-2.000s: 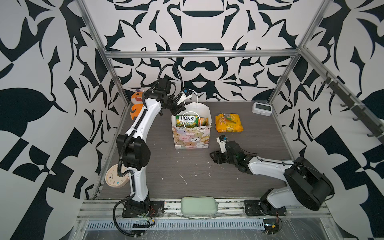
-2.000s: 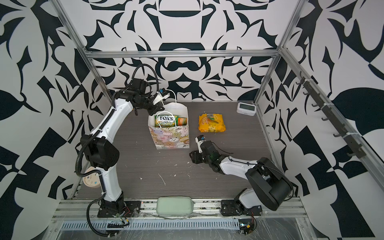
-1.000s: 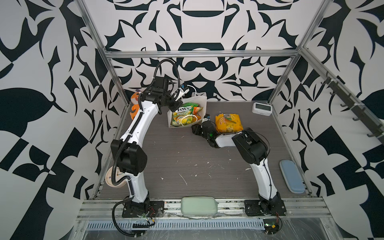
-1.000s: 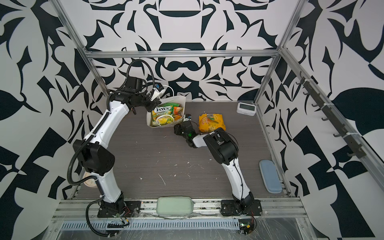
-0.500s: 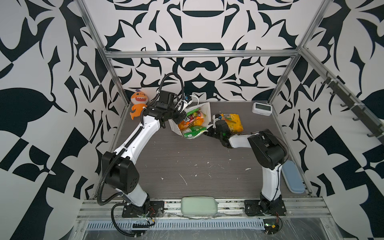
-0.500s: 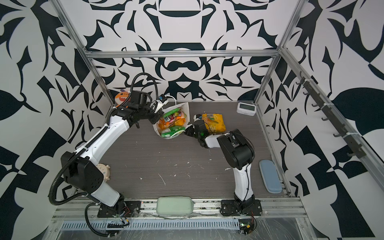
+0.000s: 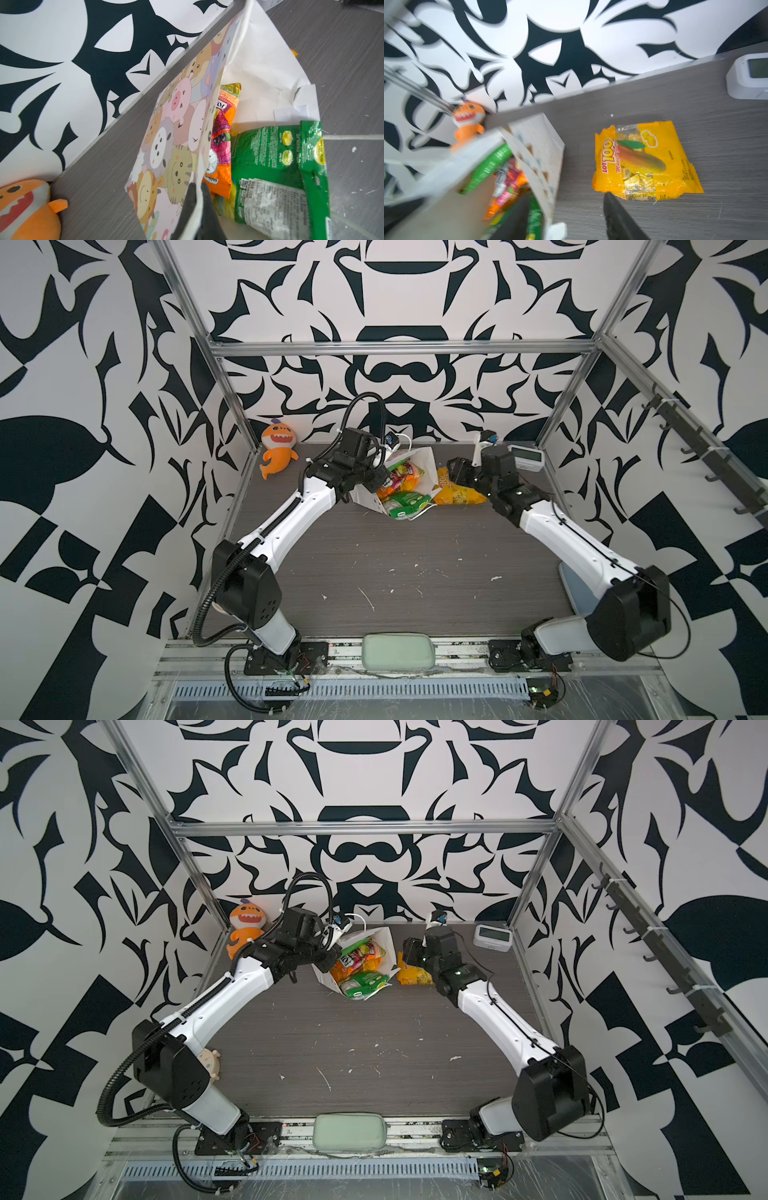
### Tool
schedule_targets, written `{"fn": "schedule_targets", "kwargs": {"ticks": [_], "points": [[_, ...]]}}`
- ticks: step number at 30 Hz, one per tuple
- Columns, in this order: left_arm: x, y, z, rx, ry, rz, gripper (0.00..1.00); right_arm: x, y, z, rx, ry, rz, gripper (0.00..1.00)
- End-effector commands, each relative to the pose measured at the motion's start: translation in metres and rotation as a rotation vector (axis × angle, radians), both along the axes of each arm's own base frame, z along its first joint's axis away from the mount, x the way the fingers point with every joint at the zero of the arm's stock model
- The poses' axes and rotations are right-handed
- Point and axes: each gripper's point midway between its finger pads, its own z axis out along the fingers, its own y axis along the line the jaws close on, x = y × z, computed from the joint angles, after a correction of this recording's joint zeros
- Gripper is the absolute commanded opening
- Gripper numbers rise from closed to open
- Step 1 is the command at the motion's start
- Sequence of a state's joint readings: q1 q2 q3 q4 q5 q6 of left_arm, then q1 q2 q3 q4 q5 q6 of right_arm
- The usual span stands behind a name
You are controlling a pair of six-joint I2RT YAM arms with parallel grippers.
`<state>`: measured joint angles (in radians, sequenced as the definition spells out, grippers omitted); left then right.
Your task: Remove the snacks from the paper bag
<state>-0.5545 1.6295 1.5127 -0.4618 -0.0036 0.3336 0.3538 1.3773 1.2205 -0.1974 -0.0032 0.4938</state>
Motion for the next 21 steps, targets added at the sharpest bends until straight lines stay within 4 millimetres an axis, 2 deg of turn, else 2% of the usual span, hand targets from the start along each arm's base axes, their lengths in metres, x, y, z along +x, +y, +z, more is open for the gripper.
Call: {"fn": "schedule_targets", "kwargs": {"ticks": [1,3,5,10,16,21], "points": [[0.009,-0.006,0.011,-0.072,-0.037,0.069,0.0,-0.027,0.013,0.01,0.004,0.083,0.157,0.51],[0.008,-0.01,0.011,-0.083,-0.037,0.077,0.0,-0.037,0.036,0.016,0.08,0.127,0.268,0.45],[0.005,-0.016,0.01,-0.088,-0.044,0.07,0.0,-0.047,0.058,0.014,0.119,0.189,0.357,0.37],[0.004,-0.026,0.006,-0.091,-0.046,0.084,0.0,-0.067,0.091,-0.019,0.079,0.291,0.42,0.36],[0.005,-0.032,-0.003,-0.074,-0.044,0.111,0.0,-0.079,0.112,-0.057,0.145,0.415,0.416,0.35],[0.007,-0.035,-0.002,-0.103,-0.04,0.138,0.0,-0.079,0.105,-0.078,0.132,0.513,0.318,0.37]]}}
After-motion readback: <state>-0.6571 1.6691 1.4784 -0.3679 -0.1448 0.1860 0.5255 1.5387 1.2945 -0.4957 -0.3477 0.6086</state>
